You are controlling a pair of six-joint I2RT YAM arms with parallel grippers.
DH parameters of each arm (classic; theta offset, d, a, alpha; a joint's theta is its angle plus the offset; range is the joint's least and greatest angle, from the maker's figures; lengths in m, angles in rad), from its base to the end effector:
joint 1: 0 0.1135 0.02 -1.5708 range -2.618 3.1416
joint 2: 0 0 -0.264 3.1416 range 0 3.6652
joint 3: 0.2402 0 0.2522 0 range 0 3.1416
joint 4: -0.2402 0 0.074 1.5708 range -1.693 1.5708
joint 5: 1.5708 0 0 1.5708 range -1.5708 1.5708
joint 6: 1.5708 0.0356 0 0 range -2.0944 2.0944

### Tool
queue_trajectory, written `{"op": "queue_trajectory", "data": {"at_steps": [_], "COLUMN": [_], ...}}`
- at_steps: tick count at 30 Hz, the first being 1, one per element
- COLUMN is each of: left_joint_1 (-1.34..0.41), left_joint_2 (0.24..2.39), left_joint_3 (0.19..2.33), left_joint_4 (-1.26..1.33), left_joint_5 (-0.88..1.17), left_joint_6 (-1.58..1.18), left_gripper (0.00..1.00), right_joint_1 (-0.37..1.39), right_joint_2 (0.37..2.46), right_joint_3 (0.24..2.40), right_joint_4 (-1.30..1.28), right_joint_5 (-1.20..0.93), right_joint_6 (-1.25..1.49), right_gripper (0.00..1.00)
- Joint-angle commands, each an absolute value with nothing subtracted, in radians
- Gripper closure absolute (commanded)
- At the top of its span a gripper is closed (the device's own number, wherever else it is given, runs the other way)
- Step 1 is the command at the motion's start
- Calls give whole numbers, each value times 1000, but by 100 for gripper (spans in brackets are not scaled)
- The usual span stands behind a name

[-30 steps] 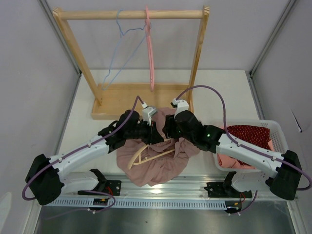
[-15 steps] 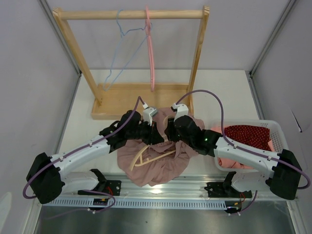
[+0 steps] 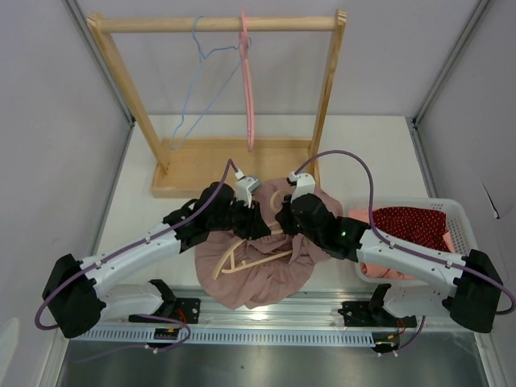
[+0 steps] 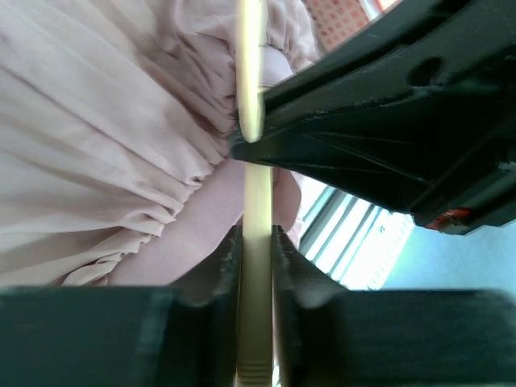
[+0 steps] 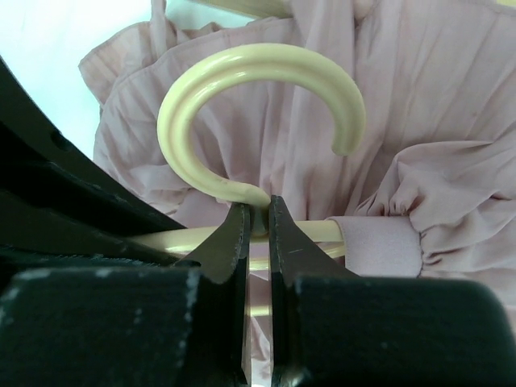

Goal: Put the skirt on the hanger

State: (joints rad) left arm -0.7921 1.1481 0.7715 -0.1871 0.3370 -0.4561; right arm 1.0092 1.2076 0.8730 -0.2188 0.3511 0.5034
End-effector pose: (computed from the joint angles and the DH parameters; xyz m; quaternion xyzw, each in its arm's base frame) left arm 0.1690 -0.1880 0.2625 0.2242 0.8378 -0.3972 0.3002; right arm 0.1534 0.2209 0.2800 -0.1328 0.8539 0.2181 0.4535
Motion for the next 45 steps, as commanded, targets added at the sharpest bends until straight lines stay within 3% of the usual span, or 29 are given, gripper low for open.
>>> {"op": "queue_trajectory", "data": {"at_steps": [1,2,4,13,15,18,24,28,45], "left_joint_1": [-799,-798,-798,-773,-738,-684,-683,-692,-801], "left_joint_2": [1097,1089,1057,956,936,893,917,946,1078], "left_joint_3": [815,821,819,831,795,718,643,595,571], "left_joint_4": [-242,-251,-276,-457,-462,-387,-307,-273,-189], "left_joint_5": [278,264,223,-30,-28,119,236,282,187], "left_joint_6": [-463,-466,-474,-553,-575,-595,-574,-574,-589], "left_gripper": [66,56,43,37,39,50,55,65,61], "right_joint_1": [1003,1003,1003,1003,1005,1002,1000,993,974], "right_joint_2": [1174,1169,1160,1094,1078,1060,1037,1026,985], "right_joint_3": [854,853,847,799,795,785,776,767,761], "right_joint_4": [-192,-190,-181,-152,-144,-132,-130,-123,-129], "right_joint_5": [425,425,419,414,407,390,379,370,345], "right_joint_6": [512,512,508,503,502,499,502,511,522], "right_gripper": [100,100,100,100,100,100,100,100,100]}}
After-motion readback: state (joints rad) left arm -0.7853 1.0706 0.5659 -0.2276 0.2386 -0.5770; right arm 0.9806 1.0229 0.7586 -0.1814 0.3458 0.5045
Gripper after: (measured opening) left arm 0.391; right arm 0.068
